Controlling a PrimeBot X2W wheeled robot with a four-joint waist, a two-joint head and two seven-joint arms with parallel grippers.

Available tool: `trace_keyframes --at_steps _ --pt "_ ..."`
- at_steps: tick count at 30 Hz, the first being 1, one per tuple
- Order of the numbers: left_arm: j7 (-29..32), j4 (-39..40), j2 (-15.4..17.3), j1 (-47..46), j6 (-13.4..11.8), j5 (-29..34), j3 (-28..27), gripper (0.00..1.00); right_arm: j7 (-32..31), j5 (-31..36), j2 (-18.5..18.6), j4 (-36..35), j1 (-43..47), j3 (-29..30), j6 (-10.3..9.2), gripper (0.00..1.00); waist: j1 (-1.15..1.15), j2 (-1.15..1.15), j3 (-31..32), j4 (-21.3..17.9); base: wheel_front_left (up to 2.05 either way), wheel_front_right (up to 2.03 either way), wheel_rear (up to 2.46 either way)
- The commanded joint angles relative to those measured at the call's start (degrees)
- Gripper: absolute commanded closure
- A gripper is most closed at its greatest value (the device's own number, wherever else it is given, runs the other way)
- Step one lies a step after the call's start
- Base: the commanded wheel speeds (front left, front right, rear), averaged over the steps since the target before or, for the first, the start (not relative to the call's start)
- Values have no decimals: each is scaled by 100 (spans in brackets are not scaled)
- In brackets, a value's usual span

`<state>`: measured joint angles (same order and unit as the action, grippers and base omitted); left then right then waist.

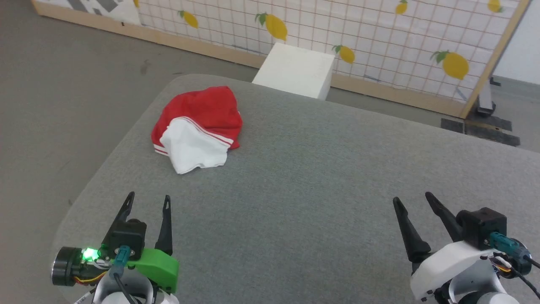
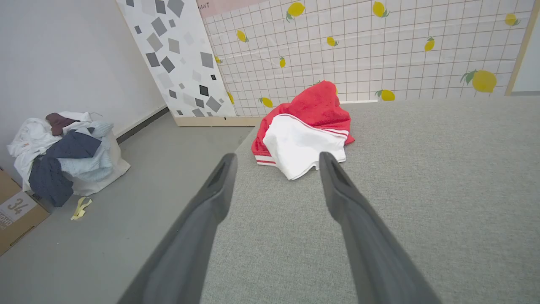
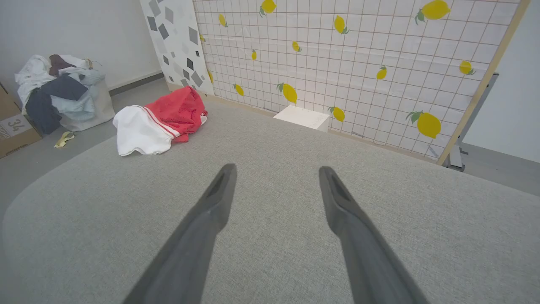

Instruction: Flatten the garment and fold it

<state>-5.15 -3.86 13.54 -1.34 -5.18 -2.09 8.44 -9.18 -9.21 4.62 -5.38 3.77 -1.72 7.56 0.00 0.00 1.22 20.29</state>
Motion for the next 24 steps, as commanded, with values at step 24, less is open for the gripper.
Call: trace_keyframes --at_steps 24 --pt "233 -2 150 -165 33 -279 87 0 -72 109 2 -161 3 -48 -8 0 0 0 -258 -39 0 0 0"
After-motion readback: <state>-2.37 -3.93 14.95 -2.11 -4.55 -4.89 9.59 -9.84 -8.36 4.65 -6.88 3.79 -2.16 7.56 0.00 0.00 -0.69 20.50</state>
